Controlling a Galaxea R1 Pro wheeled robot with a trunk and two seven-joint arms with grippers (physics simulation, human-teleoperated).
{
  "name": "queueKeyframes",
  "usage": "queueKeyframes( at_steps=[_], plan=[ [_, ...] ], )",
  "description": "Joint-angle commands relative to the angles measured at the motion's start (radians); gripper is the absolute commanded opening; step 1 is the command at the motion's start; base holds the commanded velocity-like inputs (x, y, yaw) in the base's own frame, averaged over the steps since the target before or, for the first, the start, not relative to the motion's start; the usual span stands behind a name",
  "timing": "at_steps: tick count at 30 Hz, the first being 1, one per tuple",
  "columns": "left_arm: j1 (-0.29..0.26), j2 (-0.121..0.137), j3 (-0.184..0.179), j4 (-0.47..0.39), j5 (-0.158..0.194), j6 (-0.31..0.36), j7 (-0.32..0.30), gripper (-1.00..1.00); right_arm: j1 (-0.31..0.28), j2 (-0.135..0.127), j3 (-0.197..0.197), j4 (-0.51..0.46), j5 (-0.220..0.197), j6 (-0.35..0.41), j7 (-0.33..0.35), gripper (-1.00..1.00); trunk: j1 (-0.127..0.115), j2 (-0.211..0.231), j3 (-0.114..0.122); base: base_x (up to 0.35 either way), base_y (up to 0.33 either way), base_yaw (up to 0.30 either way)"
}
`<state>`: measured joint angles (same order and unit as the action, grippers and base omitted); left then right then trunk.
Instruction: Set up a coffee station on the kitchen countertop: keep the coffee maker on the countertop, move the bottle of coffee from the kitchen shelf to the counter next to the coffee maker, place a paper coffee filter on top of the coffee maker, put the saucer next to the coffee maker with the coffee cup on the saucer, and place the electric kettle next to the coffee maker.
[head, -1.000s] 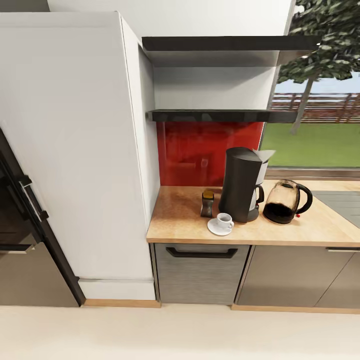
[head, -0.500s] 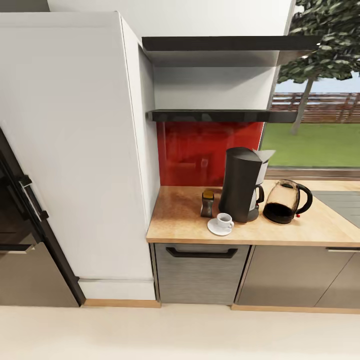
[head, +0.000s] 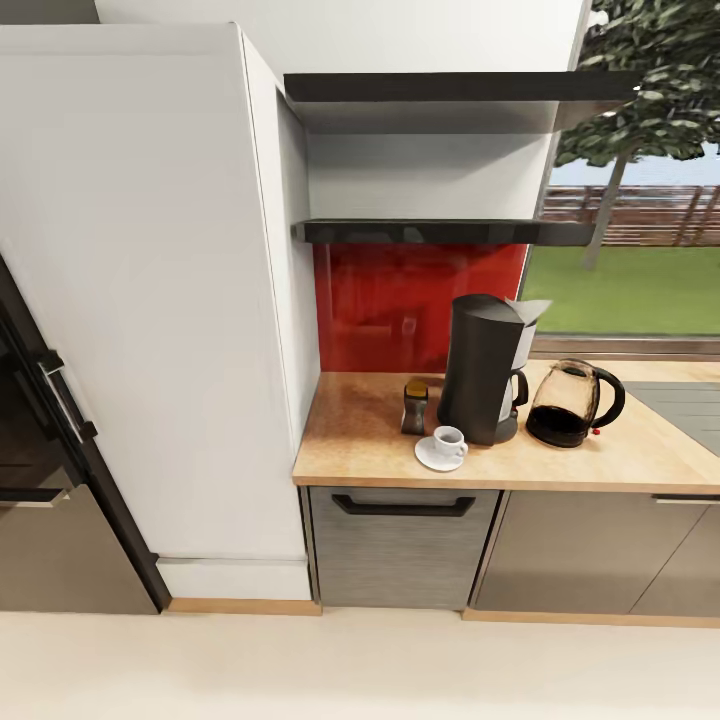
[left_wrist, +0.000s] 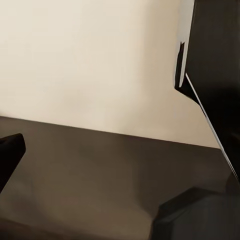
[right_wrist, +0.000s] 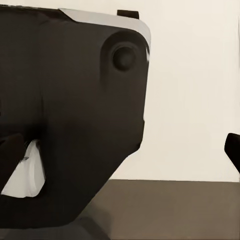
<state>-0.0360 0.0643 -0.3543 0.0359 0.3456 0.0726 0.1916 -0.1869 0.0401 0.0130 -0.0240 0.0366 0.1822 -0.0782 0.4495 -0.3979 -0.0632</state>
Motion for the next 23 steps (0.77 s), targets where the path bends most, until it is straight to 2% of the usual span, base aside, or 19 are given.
queueKeyframes(
  at_steps=[1,7,13,23],
  plan=[
    [-0.001,-0.001,-0.009,0.0,0.007,0.003,0.002,1.0,0.0,0.0,0.001,-0.002,0.004,-0.013,-0.003,1.0,0.001,-0.002,-0.002,0.0,0.0,0.0],
    [-0.001,0.0,-0.01,-0.001,0.007,0.003,0.002,1.0,0.0,-0.012,0.002,-0.003,0.007,-0.135,-0.003,1.0,0.001,-0.002,-0.002,0.0,0.0,0.0],
    [-0.001,0.0,-0.014,-0.001,0.006,0.003,0.002,1.0,0.0,-0.011,0.0,-0.005,0.004,-0.212,-0.003,1.0,0.001,-0.002,-0.002,0.0,0.0,0.0],
    [-0.001,0.0,-0.017,-0.03,0.006,0.002,0.002,1.0,0.0,-0.013,0.001,-0.008,0.005,-0.235,-0.003,1.0,0.001,-0.002,-0.002,0.0,0.0,0.0]
  ],
)
